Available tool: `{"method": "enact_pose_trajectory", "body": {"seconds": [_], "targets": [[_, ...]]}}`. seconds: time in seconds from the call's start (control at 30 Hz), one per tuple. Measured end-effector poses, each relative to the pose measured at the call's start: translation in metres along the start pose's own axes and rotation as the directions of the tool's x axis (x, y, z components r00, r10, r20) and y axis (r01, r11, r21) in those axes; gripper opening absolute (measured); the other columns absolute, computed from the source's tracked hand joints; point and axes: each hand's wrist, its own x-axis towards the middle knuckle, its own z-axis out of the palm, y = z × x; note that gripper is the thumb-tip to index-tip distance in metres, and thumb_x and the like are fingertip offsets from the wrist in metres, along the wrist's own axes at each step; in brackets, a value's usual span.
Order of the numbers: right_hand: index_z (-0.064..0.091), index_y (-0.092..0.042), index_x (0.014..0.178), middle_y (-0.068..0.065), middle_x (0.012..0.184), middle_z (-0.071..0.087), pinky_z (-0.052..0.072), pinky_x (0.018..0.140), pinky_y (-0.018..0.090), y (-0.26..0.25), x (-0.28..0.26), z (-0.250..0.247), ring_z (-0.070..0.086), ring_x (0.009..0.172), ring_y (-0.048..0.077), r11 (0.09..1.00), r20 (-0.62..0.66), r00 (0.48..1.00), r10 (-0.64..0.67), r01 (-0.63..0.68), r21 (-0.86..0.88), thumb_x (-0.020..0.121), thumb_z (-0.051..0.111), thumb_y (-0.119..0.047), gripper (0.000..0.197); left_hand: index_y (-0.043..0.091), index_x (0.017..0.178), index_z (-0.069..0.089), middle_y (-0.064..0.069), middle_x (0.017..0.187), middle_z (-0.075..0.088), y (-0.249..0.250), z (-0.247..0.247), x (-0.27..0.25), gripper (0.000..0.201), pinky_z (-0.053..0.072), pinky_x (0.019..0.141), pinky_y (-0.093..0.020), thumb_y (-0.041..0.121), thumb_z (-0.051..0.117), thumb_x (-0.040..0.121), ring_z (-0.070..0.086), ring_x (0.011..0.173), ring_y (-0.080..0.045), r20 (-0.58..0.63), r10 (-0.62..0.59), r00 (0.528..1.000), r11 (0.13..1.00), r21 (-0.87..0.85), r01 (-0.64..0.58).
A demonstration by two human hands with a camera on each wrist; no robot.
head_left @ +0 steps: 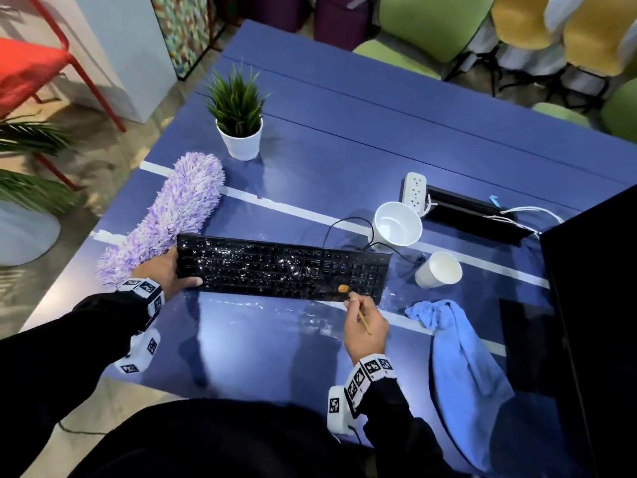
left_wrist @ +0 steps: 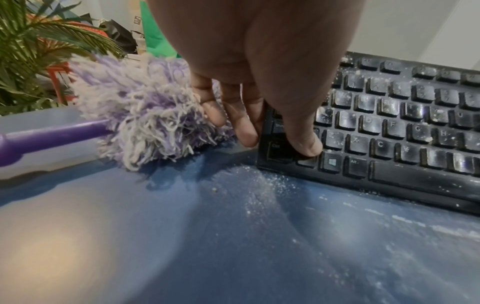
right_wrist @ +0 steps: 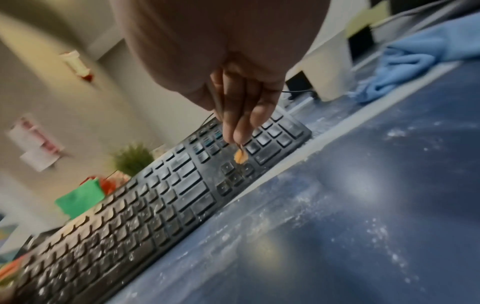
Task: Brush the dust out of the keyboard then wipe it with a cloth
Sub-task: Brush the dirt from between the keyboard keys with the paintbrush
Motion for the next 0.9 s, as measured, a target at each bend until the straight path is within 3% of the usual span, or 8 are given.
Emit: {"method": "enact_pose_trajectory", "body": {"seconds": [0.1, 0.17, 0.27, 0.37, 0.5, 0.63, 0.77, 0.9], "targets": [[0.061, -0.024, 0.081, 0.003, 0.063, 0.065, 0.046, 0.057, 0.025, -0.003, -0.005, 0.006, 0.058, 0.056, 0.016, 0.998, 0.145, 0.989, -0.03, 0.037, -0.047, 0.097, 0.051, -0.032, 0.021, 0.014, 0.126, 0.041, -0.017, 0.114, 0.066, -0.001, 0.0, -0.001, 0.076, 0.049, 0.086, -0.038, 0.05, 0.076, 0.069, 0.062, 0.103, -0.034, -0.004, 0.01, 1.0, 1.0, -0.013, -0.01], [0.063, -0.025, 0.082, 0.004, 0.063, 0.066, 0.046, 0.056, 0.025, -0.005, -0.006, 0.009, 0.055, 0.054, 0.01, 0.999, 0.146, 0.989, -0.033, 0.038, -0.034, 0.096, 0.051, -0.032, 0.02, 0.014, 0.128, 0.04, -0.016, 0.114, 0.066, 0.0, -0.001, -0.002, 0.077, 0.049, 0.085, -0.038, 0.051, 0.076, 0.07, 0.063, 0.102, -0.033, -0.005, 0.013, 1.0, 1.0, -0.007, -0.013], [0.067, -0.027, 0.087, 0.003, 0.071, 0.071, 0.053, 0.061, 0.03, -0.008, -0.002, 0.013, 0.063, 0.061, 0.016, 1.0, 0.053, 0.998, 0.016, -0.017, 0.022, 0.095, 0.053, -0.032, 0.017, 0.016, 0.127, 0.041, -0.014, 0.113, 0.067, -0.002, -0.003, -0.004, 0.08, 0.05, 0.086, -0.038, 0.053, 0.077, 0.066, 0.063, 0.102, -0.032, 0.005, 0.04, 0.999, 0.998, -0.049, -0.04], [0.067, -0.025, 0.084, 0.0, 0.075, 0.072, 0.057, 0.071, 0.037, -0.02, -0.004, 0.021, 0.068, 0.072, 0.018, 1.0, 0.158, 0.987, 0.026, -0.023, -0.018, 0.094, 0.053, -0.034, 0.02, 0.022, 0.126, 0.041, -0.011, 0.11, 0.069, -0.007, -0.009, 0.0, 0.079, 0.05, 0.087, -0.037, 0.053, 0.079, 0.064, 0.064, 0.1, -0.029, 0.017, 0.09, 0.996, 0.989, -0.121, -0.087], [0.069, -0.029, 0.095, -0.009, 0.084, 0.074, 0.054, 0.066, 0.025, -0.031, -0.004, 0.022, 0.067, 0.069, 0.007, 0.998, -0.053, 0.999, 0.002, 0.001, 0.058, 0.095, 0.053, -0.027, 0.016, 0.021, 0.133, 0.038, -0.016, 0.108, 0.068, -0.003, -0.02, -0.001, 0.082, 0.05, 0.083, -0.039, 0.048, 0.078, 0.067, 0.064, 0.099, -0.035, -0.046, 0.141, 0.989, 0.983, -0.113, -0.145], [0.067, -0.022, 0.08, -0.001, 0.073, 0.072, 0.052, 0.064, 0.028, -0.036, -0.004, 0.025, 0.068, 0.071, 0.015, 1.0, 0.073, 0.997, 0.019, -0.019, 0.002, 0.095, 0.053, -0.029, 0.022, 0.024, 0.125, 0.042, -0.014, 0.097, 0.07, -0.003, -0.033, 0.0, 0.075, 0.051, 0.077, -0.038, 0.051, 0.078, 0.065, 0.066, 0.091, -0.034, -0.067, 0.156, 0.985, 0.976, -0.146, -0.164], [0.069, -0.029, 0.096, -0.01, 0.086, 0.073, 0.056, 0.072, 0.022, -0.043, -0.002, 0.022, 0.069, 0.078, 0.005, 0.995, -0.11, 0.994, -0.009, 0.02, 0.099, 0.096, 0.053, -0.026, 0.017, 0.022, 0.126, 0.044, -0.014, 0.1, 0.07, 0.007, -0.052, -0.004, 0.072, 0.051, 0.078, -0.038, 0.046, 0.079, 0.068, 0.065, 0.094, -0.034, -0.114, 0.211, 0.971, 0.963, -0.144, -0.226], [0.067, -0.034, 0.077, -0.005, 0.075, 0.074, 0.059, 0.076, 0.039, -0.044, 0.002, 0.027, 0.071, 0.075, 0.013, 0.995, 0.027, 0.998, 0.061, -0.063, 0.079, 0.094, 0.055, -0.027, 0.022, 0.016, 0.12, 0.049, -0.013, 0.096, 0.07, 0.015, -0.065, -0.007, 0.063, 0.039, 0.069, -0.031, 0.038, 0.08, 0.07, 0.065, 0.092, -0.033, -0.149, 0.251, 0.956, 0.953, -0.134, -0.271]]}}
